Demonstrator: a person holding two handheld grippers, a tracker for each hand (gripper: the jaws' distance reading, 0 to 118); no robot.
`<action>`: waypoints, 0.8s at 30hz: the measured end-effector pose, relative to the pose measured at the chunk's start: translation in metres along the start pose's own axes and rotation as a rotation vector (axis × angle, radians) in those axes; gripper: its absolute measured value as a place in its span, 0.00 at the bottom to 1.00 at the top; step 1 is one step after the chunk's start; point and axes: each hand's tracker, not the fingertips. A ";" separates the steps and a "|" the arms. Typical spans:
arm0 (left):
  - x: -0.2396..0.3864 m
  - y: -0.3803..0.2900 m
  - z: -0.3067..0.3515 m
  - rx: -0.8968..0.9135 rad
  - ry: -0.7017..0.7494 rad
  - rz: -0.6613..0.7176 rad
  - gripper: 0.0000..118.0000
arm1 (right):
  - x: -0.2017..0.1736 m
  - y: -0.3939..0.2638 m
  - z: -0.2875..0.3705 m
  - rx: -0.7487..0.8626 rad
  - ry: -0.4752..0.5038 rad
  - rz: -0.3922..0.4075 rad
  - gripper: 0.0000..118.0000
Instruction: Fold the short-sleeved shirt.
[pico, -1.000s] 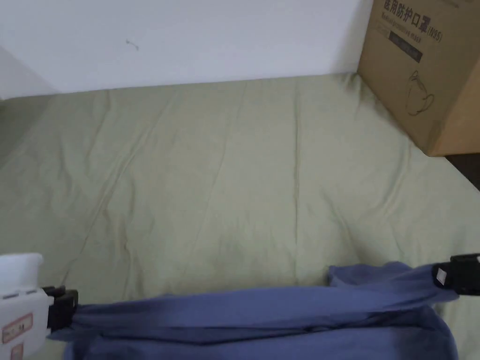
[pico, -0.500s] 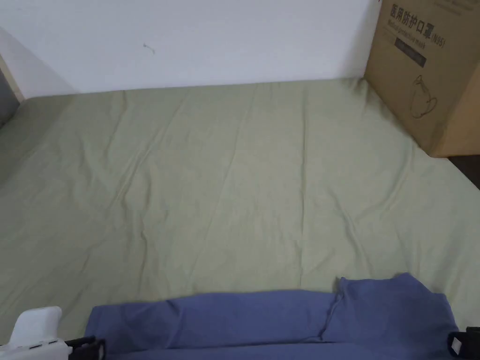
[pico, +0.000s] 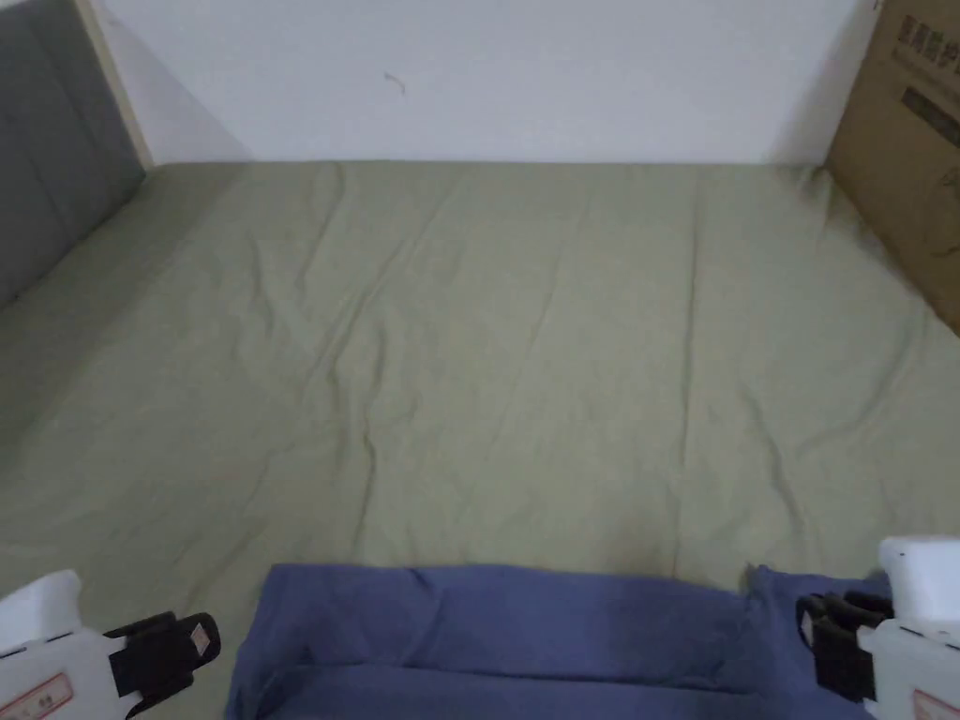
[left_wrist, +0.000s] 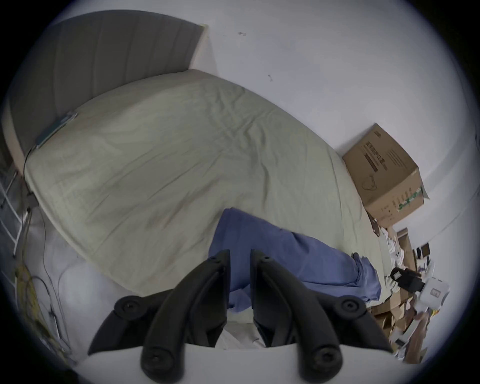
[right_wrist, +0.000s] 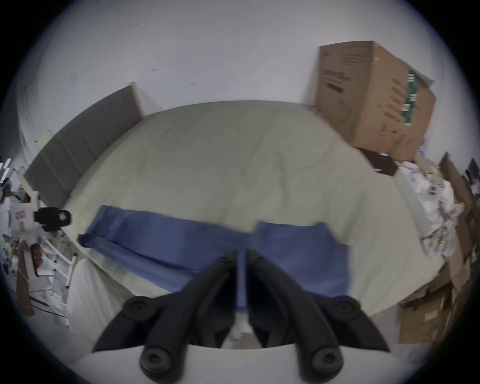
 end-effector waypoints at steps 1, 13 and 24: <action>-0.006 -0.003 0.000 0.002 -0.024 0.020 0.13 | -0.012 -0.001 -0.011 -0.018 0.028 0.001 0.02; -0.059 -0.011 -0.059 -0.115 -0.257 0.284 0.79 | -0.086 -0.005 -0.054 -0.140 0.170 0.124 0.02; -0.091 -0.012 -0.115 -0.266 -0.300 0.444 0.09 | -0.111 0.000 -0.056 -0.169 0.151 0.137 0.02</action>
